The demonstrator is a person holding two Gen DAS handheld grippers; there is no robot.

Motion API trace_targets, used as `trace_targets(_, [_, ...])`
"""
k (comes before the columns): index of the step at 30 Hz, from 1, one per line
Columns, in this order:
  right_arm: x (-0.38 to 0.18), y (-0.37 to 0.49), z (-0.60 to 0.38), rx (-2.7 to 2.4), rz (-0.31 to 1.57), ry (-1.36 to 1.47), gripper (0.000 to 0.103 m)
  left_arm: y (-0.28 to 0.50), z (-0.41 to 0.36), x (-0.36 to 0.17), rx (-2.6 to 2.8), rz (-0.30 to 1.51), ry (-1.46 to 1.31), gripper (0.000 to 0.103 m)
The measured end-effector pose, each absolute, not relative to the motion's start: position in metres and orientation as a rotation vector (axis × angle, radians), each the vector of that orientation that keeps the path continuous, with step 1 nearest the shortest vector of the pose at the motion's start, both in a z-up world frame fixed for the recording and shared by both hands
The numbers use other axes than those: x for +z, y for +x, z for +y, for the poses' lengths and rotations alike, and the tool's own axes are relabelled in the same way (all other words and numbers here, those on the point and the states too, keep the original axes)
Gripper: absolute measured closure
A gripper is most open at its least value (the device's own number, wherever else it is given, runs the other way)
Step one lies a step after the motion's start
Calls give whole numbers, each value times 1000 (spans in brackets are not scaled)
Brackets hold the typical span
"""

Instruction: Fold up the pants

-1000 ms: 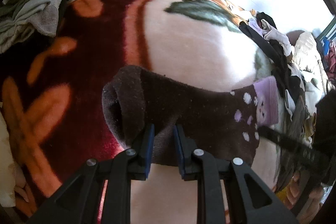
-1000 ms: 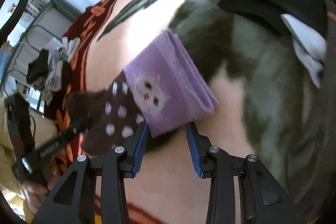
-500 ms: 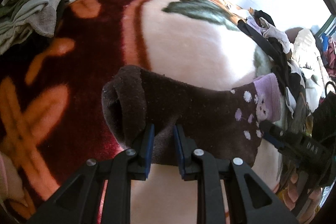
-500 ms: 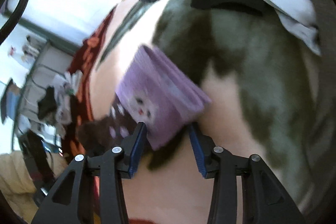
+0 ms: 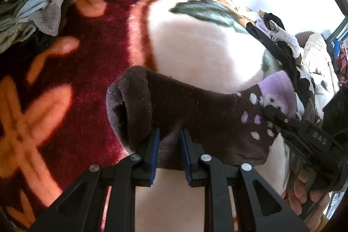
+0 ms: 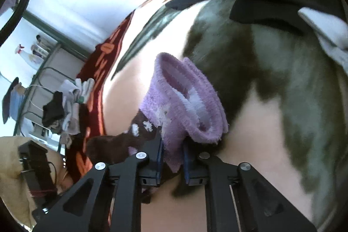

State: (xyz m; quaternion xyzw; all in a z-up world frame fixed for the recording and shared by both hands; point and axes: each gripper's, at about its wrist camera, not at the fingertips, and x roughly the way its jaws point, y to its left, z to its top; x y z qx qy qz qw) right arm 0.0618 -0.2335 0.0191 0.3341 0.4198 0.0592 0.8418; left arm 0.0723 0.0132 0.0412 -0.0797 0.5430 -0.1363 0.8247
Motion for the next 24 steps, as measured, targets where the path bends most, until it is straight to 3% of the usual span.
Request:
trace_targets(9, [55, 29, -259, 26, 936, 591, 90, 55, -16, 46, -371, 1185, -153, 83])
trace_targets(13, [39, 29, -273, -14, 1018, 558, 89, 47, -35, 41, -401, 1211, -116, 83])
trace_targets(18, [14, 28, -290, -21, 1116, 676, 81, 37, -44, 57, -451, 1212, -109, 83])
trace_targets(20, [16, 19, -298, -41, 1111, 712, 72, 31, -49, 65, -477, 1204, -106, 83])
trace_targets(24, [19, -1, -307, -45, 1091, 780, 71, 24, -72, 79, -528, 1172, -50, 82])
